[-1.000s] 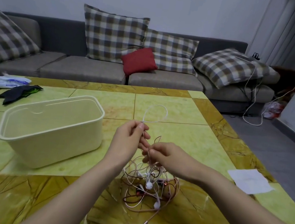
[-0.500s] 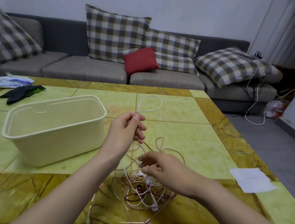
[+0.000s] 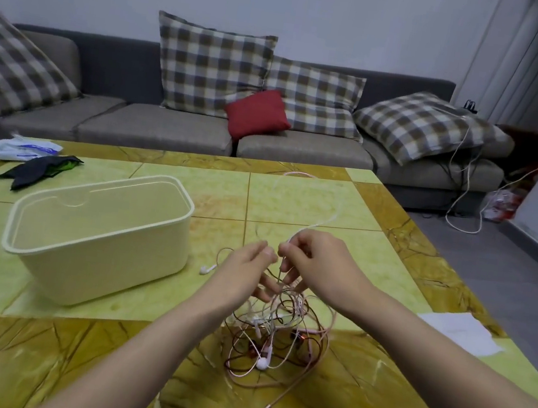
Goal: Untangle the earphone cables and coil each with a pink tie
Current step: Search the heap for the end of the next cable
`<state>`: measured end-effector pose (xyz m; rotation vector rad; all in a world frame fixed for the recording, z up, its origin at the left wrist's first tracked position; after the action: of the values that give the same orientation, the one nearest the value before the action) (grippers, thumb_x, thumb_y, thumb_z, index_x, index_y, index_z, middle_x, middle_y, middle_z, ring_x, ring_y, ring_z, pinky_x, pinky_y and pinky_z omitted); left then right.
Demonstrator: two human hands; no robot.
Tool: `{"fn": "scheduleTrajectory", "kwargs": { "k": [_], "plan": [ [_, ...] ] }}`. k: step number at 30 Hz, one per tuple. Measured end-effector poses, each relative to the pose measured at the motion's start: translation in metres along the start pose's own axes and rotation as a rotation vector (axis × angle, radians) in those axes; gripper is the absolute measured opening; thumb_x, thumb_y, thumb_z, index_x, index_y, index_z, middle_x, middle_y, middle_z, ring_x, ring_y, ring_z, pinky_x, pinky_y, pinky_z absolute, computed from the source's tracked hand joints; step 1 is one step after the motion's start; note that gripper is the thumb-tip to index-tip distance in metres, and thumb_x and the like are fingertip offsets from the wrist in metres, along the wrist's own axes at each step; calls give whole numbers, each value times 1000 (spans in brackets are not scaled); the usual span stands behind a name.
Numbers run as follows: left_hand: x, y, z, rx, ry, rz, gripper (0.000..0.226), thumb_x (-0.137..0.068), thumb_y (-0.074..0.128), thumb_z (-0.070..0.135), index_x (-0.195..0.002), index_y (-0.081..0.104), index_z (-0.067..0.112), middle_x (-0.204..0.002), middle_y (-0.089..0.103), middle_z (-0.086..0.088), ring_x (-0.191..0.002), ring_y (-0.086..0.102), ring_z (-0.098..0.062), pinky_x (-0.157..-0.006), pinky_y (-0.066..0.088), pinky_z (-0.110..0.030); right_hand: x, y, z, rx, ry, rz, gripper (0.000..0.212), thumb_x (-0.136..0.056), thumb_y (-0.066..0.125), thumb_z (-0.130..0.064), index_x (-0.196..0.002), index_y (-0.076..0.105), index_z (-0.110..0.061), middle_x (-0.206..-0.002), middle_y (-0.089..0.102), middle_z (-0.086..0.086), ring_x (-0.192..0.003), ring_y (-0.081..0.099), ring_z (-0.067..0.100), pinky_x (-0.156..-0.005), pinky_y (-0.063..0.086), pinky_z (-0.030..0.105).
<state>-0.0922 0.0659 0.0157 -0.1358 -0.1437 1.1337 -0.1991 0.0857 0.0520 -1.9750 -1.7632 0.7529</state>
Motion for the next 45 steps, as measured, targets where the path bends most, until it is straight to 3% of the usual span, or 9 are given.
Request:
{"fn": "scheduleTrajectory", "kwargs": {
  "k": [4,13,17,23,30,36,39,41,45],
  "plan": [
    [5,13,-5,-90,36,-113,30,-101,38,20,-87,63,14,-84,65,3,-62,56,-7,-52,40,-14,-2,-4,-2,6,-3,13,25,-96,52,-19,-73,55,-11,-65,65,5,-57,65,16,-50,54,22],
    [6,7,-23,-243,52,-130,20,-94,55,25,-82,71,22,-56,44,8,-60,38,-15,-61,33,-28,-10,-42,-6,-62,42,191,26,-99,43,-18,-78,51,-5,-65,59,5,-47,59,10,-44,52,23],
    [4,4,-27,-352,72,-105,22,-92,58,29,-95,73,13,-62,55,14,-51,44,4,-55,33,-13,-9,-47,3,-184,97,230,25,-100,43,-16,-86,54,1,-67,60,8,-51,62,15,-48,55,25],
    [2,-6,-32,-256,69,8,21,-92,57,23,-89,73,12,-57,51,4,-53,45,-10,-55,37,-22,6,-8,13,75,84,-37,28,-100,42,-20,-119,57,-7,-95,66,4,-81,64,14,-70,55,26],
    [0,-8,-20,-81,60,63,22,-96,51,16,-82,65,8,-56,62,-12,-51,59,-20,-54,48,-26,20,20,15,311,-27,-92,24,-91,57,-38,-109,59,-23,-102,65,-6,-92,60,14,-84,51,39],
    [0,-21,-17,-101,101,171,20,-95,52,15,-84,67,7,-55,58,-5,-51,56,-18,-60,50,-31,18,10,17,206,-36,-5,16,-88,64,-34,-80,61,-20,-64,55,-11,-57,48,0,-54,38,11],
    [0,-23,-18,-119,108,195,20,-94,54,15,-82,68,6,-54,55,-1,-49,54,-15,-59,51,-32,20,8,20,263,-50,-10,9,-87,65,-26,-94,62,-20,-85,59,-6,-69,51,0,-61,38,8],
    [1,-23,-16,-117,116,213,20,-94,54,15,-81,66,5,-56,57,-2,-51,55,-14,-58,52,-28,21,10,21,236,-76,-20,33,-83,69,-20,-113,54,-21,-106,49,-5,-86,50,-1,-75,38,7],
    [2,-23,-14,-88,113,243,20,-95,53,17,-85,65,6,-64,62,-6,-57,58,-15,-63,54,-30,35,7,-3,216,-301,143,24,-85,64,-20,-106,52,-21,-103,45,-12,-96,43,-5,-83,35,6]
  ]
}}
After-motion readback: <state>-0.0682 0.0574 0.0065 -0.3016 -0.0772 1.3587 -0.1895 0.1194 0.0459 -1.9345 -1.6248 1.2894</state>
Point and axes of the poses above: each hand's wrist, its own x-axis away from the middle knuckle, its own y-axis out of the palm, z = x × y, the point moved 7 cm from there along -x, towards the middle knuckle
